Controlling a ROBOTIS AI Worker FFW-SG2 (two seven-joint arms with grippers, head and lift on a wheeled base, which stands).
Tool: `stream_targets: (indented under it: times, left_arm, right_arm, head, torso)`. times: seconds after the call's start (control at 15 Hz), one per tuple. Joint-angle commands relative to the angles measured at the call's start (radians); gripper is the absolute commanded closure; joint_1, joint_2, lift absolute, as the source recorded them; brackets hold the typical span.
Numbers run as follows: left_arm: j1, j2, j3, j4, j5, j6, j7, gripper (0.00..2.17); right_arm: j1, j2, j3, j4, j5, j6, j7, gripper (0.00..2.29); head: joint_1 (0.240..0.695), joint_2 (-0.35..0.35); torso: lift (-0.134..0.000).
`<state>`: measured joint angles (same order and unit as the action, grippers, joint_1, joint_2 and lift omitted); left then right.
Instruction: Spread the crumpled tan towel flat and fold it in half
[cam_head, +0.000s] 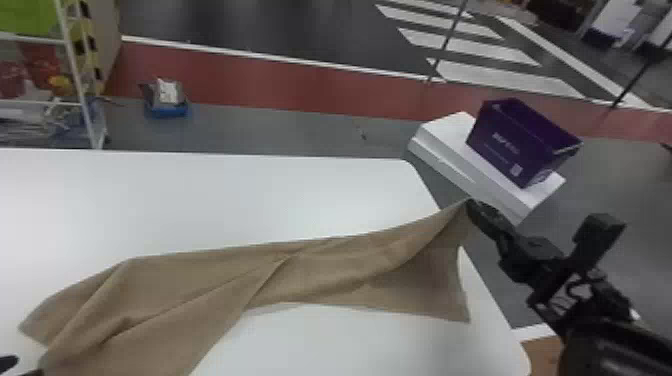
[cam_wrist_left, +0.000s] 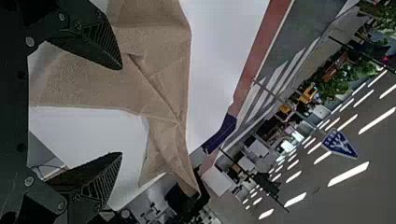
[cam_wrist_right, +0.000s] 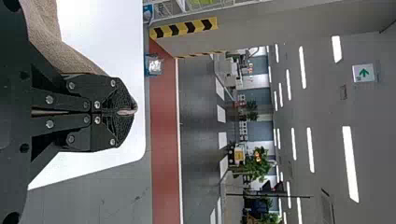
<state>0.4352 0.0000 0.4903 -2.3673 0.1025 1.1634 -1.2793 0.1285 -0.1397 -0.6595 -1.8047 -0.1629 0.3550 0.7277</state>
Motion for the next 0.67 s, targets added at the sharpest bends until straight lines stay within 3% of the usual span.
stream_targets:
  times: [0.0, 0.13, 0.27, 0.33, 0.6]
  left_arm:
    - [0.036, -0.003, -0.006, -0.024, 0.014, -0.001, -0.012, 0.35]
    - [0.056, -0.003, -0.035, -0.03, 0.009, -0.001, -0.023, 0.35]
    - [0.069, -0.003, -0.099, -0.026, -0.057, -0.001, -0.022, 0.36]
    - [0.08, -0.003, -0.131, -0.015, -0.072, -0.004, -0.008, 0.49]
    - [0.181, -0.003, -0.245, 0.03, -0.11, -0.394, 0.11, 0.51]
  right_arm:
    - [-0.003, 0.002, 0.008, -0.001, 0.003, 0.006, -0.001, 2.13]
    - [-0.001, 0.002, 0.008, 0.001, 0.006, 0.009, -0.001, 2.13]
    - [-0.001, 0.002, 0.001, 0.008, 0.005, 0.006, 0.001, 2.13]
    - [-0.001, 0.0, 0.001, 0.011, 0.005, 0.003, 0.001, 2.13]
    - [-0.001, 0.002, 0.003, 0.011, 0.003, 0.006, 0.001, 2.13]
  head:
    - [0.695, -0.35]
    - [0.695, -0.35]
    - [0.695, -0.35]
    - [0.695, -0.35]
    - [0.695, -0.35]
  torso:
    - [-0.124]
    - [-0.124]
    - [-0.124]
    - [-0.124]
    - [-0.124]
